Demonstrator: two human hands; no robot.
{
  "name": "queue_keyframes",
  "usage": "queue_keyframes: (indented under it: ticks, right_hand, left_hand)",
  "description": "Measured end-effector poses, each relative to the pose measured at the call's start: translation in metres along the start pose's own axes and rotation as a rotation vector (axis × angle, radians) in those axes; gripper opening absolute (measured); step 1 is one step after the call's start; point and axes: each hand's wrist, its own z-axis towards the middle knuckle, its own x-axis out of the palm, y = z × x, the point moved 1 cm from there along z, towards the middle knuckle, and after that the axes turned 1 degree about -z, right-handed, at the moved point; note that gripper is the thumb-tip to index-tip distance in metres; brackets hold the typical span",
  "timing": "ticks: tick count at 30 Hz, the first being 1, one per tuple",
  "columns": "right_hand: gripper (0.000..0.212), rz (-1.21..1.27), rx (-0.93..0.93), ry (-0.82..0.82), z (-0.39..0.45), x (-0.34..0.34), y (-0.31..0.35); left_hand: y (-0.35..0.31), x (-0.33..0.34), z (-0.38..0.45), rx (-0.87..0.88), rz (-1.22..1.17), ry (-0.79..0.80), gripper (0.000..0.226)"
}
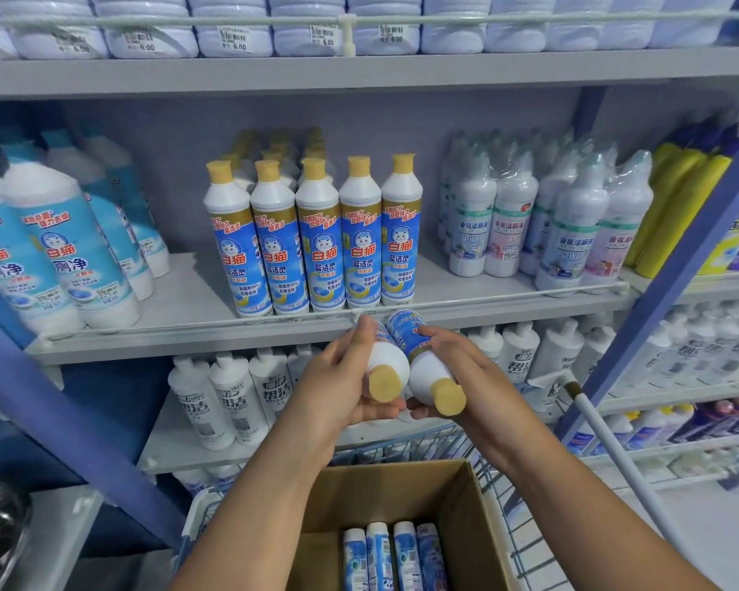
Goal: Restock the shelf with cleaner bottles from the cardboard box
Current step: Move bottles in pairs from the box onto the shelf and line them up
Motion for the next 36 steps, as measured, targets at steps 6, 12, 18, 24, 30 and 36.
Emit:
queue_keyframes:
  ticks: [6, 12, 18, 24, 30, 36]
  right_hand:
    - [0.056, 0.048, -0.077, 0.084, 0.01, -0.009, 0.011]
    - [0.055, -0.021, -0.094, 0.239, 0.022, -0.027, 0.002]
    - [0.081, -0.168, -0.175, 0.197, 0.027, -0.028, 0.005]
    - [0.07, -0.239, -0.24, 0.123, 0.039, -0.024, 0.011]
    - [0.061, -0.33, -0.31, 0.067, 0.053, -0.02, 0.024]
    - [0.054, -0.457, -0.4, -0.014, 0.075, -0.006, 0.055]
  left_hand:
    - [0.005, -0.015, 0.006, 0.106, 0.027, 0.113, 0.107]
    - [0.009, -0.017, 0.018, 0.159, 0.141, 0.127, 0.096]
    - [0.001, -0.013, 0.031, 0.292, 0.383, -0.033, 0.075]
    - [-0.006, -0.014, 0.041, 0.414, 0.643, -0.11, 0.069]
    - [-0.012, -0.015, 0.053, 0.528, 0.647, -0.119, 0.068]
    - [-0.041, -0.017, 0.068, 0.539, 0.613, -0.128, 0.065]
